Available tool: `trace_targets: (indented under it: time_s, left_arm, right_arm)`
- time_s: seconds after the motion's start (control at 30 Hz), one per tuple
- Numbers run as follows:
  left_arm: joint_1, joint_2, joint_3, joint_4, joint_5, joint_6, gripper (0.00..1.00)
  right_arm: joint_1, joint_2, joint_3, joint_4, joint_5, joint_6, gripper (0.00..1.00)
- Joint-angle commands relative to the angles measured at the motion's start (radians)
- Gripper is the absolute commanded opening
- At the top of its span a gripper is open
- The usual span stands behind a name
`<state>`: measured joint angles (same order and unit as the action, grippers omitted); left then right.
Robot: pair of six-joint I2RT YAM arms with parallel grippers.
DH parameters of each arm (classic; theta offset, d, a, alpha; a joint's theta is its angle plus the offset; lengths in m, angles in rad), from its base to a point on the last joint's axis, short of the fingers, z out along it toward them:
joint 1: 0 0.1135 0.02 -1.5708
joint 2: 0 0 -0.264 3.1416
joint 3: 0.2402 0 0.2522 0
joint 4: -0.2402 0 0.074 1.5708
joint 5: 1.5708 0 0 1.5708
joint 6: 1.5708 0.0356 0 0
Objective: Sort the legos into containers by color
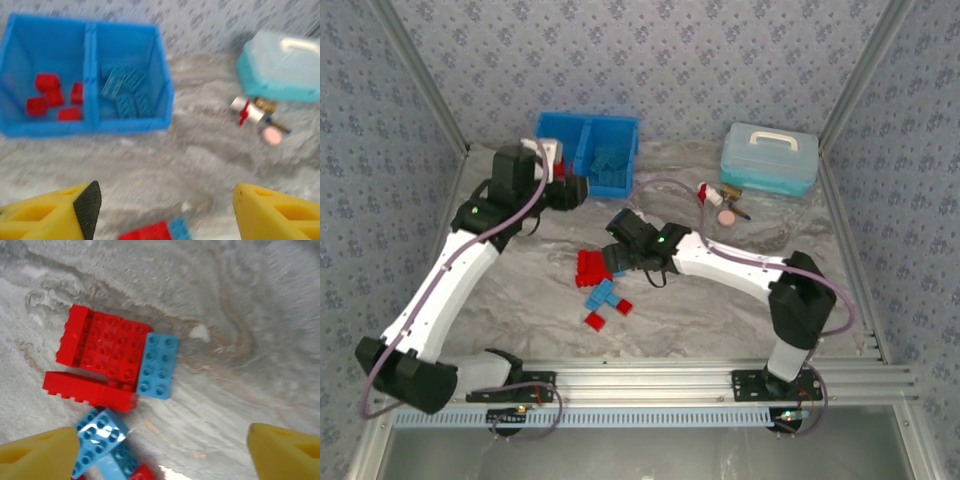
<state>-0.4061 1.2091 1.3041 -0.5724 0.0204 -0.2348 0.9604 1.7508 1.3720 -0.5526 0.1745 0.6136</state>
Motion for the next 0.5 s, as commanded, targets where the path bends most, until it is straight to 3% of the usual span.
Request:
trace_targets:
  time_s: [0.0, 0.27, 0.37, 0.47]
  left_arm:
    - [0.008, -0.102, -0.084, -0.093, -0.101, 0.073, 0.75]
    - [0.047, -0.218, -0.140, -0.197, -0.122, 0.163, 0.82]
    - [0.057, -0.217, -0.150, -0.182, -0.142, 0.204, 0.83]
    - [0.067, -0.217, -0.184, -0.134, -0.139, 0.225, 0.83]
  right_arm:
    - [0.019, 0.064, 0.065, -0.024, -0.098, 0.047, 1.00]
    - [0.057, 0.251, 0.172, -0.101, -0.184, 0.139, 1.00]
    - [0.067, 0.286, 0.177, -0.098, -0.197, 0.167, 0.97]
    - [0.069, 0.318, 0.191, -0.111, -0.217, 0.186, 0.87]
